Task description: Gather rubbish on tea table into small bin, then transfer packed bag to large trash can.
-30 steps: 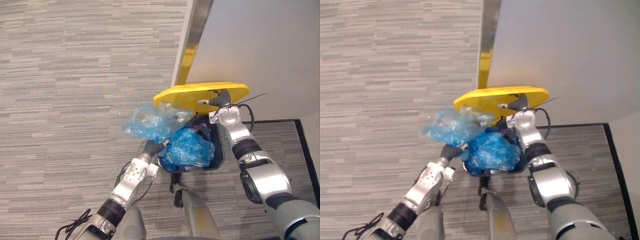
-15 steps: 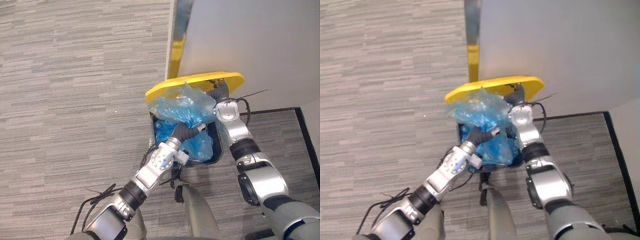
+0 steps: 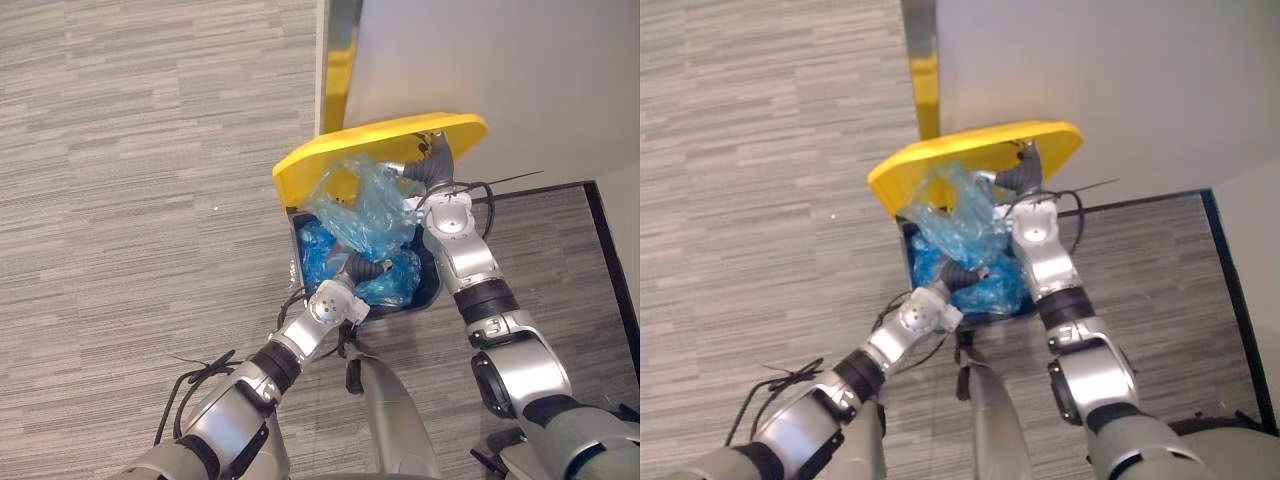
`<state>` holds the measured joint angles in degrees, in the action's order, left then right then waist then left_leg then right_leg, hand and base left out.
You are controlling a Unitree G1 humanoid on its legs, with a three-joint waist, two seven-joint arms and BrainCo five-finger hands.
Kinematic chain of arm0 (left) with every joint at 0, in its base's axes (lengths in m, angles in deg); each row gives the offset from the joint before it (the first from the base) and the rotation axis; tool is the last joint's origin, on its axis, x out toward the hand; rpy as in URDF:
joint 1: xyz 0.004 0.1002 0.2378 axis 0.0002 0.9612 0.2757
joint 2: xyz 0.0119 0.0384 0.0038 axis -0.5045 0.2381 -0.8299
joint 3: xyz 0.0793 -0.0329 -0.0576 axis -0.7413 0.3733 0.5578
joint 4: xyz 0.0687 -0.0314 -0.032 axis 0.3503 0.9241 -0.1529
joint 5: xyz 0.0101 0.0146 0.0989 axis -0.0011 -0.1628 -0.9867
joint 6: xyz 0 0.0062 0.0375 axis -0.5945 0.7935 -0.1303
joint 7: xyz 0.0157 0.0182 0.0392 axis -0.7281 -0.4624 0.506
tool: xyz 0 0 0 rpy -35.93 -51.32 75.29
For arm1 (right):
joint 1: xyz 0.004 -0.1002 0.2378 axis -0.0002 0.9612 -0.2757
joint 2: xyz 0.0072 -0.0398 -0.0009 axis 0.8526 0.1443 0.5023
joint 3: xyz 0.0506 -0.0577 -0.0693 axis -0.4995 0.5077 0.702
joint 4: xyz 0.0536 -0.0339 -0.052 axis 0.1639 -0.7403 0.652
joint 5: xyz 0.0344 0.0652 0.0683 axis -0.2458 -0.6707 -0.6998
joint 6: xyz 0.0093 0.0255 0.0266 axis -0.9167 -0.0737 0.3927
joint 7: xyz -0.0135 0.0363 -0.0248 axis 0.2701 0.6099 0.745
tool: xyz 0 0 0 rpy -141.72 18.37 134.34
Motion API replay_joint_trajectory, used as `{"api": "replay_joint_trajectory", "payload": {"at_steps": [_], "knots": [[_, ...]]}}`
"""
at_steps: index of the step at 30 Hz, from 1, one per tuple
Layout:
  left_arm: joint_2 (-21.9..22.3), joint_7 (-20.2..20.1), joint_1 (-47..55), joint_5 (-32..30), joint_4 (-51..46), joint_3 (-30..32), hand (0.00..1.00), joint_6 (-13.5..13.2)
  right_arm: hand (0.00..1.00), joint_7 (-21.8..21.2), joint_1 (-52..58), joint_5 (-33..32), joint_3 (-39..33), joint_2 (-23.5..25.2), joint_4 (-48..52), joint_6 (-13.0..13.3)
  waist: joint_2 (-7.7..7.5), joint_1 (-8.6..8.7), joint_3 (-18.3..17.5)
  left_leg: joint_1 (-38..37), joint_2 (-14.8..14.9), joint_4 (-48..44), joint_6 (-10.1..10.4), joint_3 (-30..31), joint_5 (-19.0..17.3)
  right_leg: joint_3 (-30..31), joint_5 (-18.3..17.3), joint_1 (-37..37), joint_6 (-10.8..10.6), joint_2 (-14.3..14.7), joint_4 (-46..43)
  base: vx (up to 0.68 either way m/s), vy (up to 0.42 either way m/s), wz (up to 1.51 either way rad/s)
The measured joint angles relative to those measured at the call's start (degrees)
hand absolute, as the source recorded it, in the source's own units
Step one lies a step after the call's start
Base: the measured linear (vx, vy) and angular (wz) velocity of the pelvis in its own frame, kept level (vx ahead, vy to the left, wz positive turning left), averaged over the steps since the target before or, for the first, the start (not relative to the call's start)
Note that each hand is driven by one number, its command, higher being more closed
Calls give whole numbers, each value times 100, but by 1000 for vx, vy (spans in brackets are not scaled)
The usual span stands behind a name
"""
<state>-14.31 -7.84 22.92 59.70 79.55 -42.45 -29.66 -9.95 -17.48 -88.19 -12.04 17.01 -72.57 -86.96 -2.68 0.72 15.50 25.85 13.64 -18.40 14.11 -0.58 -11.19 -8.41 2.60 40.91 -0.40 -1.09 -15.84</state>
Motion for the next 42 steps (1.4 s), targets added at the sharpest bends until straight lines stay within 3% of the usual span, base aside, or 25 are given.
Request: {"api": "replay_joint_trajectory", "payload": {"at_steps": [2, 3, 9, 18, 24, 28, 29, 31, 35, 42], "knots": [[51, 16, -24, -214, 332, 326, 100, 48, 0, 20, 1, -12, 72, -11, 162, 1, -83, 46, 46, 102, 15, -89, 1, -48, -19, 16, 31, 68, -15, -2, 4, 11, 6, -3], [59, 23, -37, -347, 480, 520, 0, 95, 0, 30, -3, -12, 72, -20, 260, 5, -131, 71, 71, 176, 15, -118, 3, -55, -20, 14, 47, 126, -14, -12, 9, 0, 0, 0], [96, 263, -21, -1164, 858, 1559, 0, 516, 0, 63, -27, -44, 360, -71, 492, 105, -189, 146, 104, 538, 90, -430, -11, -198, -149, 16, 119, 324, 14, -28, 16, 5, 6, -2], [324, 351, -23, -1847, 892, 1810, 0, 718, 0, -44, -92, 4, 546, -247, 642, 103, -189, 199, 104, 376, 163, -130, 74, -372, -14, 12, 117, 330, 13, -23, 56, 52, -17, 0], [370, 299, -25, -1845, 890, 1733, 0, 717, 0, -227, -103, 108, 651, -308, 641, 57, -189, 212, 104, 420, 117, -396, 49, -375, -70, 19, 114, 292, 18, -97, 6, 15, -5, -1], [364, 224, 72, -1839, 884, 1454, 0, 688, 0, -372, 129, 580, 805, -499, 641, 13, -192, 205, 91, 270, 12, -251, -38, -361, -95, -47, 119, 84, 22, -233, 34, -7, 39, 19], [349, 218, 160, -1834, 862, 1318, 0, 665, 0, -437, 170, 821, 810, -501, 640, -6, -198, 192, 80, 123, -28, -51, -5, -381, 39, -104, 118, -15, 23, -312, 110, 14, 29, 23], [353, 205, 229, -1821, 836, 1261, 0, 662, 0, -516, 187, 1044, 849, -525, 640, -9, -151, 85, 56, 136, 58, -372, -75, -373, -70, -107, 117, -30, 30, -241, 97, 24, 23, 1], [221, 61, 438, -1625, 828, 957, 0, 578, 0, -674, 556, 1425, 948, -644, 604, -18, -192, 2, -61, -142, -43, 207, -109, -371, 122, -147, 128, -128, -6, -331, 120, 26, 2, 12], [-475, -292, 1458, -1139, 283, 883, 0, 240, 0, -879, 1285, 1699, 962, -629, 11, -9, -171, -76, -331, -873, -119, 967, -97, -353, 443, -228, 71, -632, -89, -319, 280, 60, -11, 6]]}}
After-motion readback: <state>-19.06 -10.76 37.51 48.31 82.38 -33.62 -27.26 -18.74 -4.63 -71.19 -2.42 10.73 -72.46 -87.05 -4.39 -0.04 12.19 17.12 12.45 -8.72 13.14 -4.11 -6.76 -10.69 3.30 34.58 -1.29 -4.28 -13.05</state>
